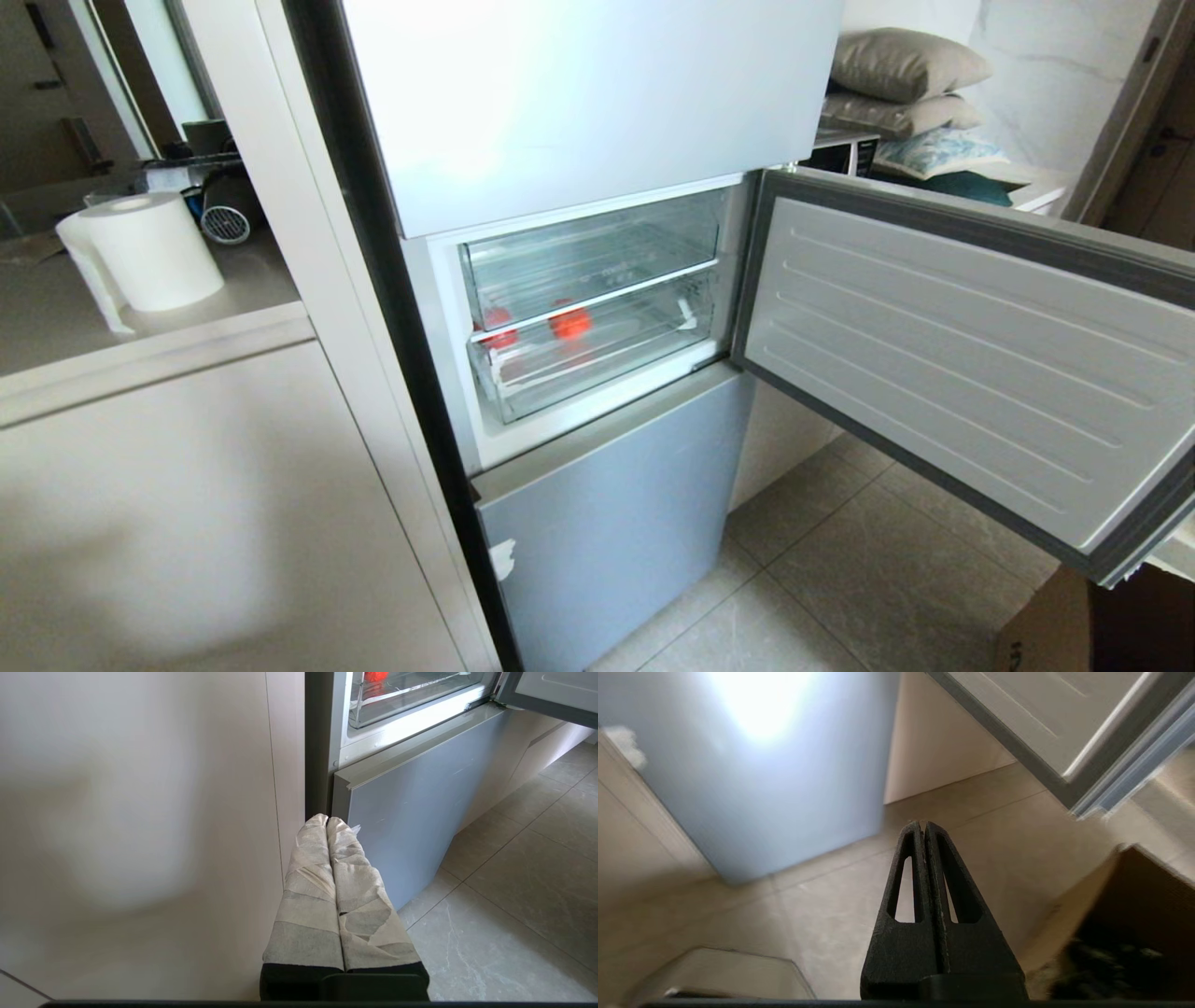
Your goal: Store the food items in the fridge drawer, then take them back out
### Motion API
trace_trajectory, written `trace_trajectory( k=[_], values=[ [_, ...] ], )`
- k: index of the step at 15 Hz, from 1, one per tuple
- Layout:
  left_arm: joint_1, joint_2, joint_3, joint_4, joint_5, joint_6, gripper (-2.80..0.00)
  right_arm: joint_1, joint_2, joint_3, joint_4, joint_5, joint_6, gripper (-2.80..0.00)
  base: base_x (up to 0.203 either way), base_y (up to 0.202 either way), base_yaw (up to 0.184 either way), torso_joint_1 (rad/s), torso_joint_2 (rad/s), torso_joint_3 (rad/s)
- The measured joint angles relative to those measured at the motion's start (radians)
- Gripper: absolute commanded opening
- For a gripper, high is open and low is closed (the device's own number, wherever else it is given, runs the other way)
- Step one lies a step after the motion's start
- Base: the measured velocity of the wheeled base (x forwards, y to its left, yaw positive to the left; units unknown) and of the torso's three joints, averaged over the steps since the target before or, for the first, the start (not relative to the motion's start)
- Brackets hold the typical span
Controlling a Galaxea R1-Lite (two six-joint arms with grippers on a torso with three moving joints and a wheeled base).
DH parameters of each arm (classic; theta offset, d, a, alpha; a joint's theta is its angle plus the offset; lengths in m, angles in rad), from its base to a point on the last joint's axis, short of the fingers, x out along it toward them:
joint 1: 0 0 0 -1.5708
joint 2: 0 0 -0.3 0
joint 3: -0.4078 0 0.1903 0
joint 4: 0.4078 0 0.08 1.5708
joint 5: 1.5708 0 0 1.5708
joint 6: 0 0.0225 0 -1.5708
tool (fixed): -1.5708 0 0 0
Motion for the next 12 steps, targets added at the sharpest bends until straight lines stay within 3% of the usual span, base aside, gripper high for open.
trace_trajectory(
  k=[8,12],
  values=[
    [-0.001,0.000,0.000,0.000,0.000,0.000,-2.80,-0.007,-0.109,-0.010,0.059,-0.007,0.008,-2.80,0.000,0.000,0.000,0.000,0.00,0.000],
    [0.000,0.000,0.000,0.000,0.000,0.000,-2.80,-0.007,-0.110,-0.010,0.061,-0.008,0.027,-2.80,-0.001,-0.007,0.147,0.003,0.00,0.004]
  ],
)
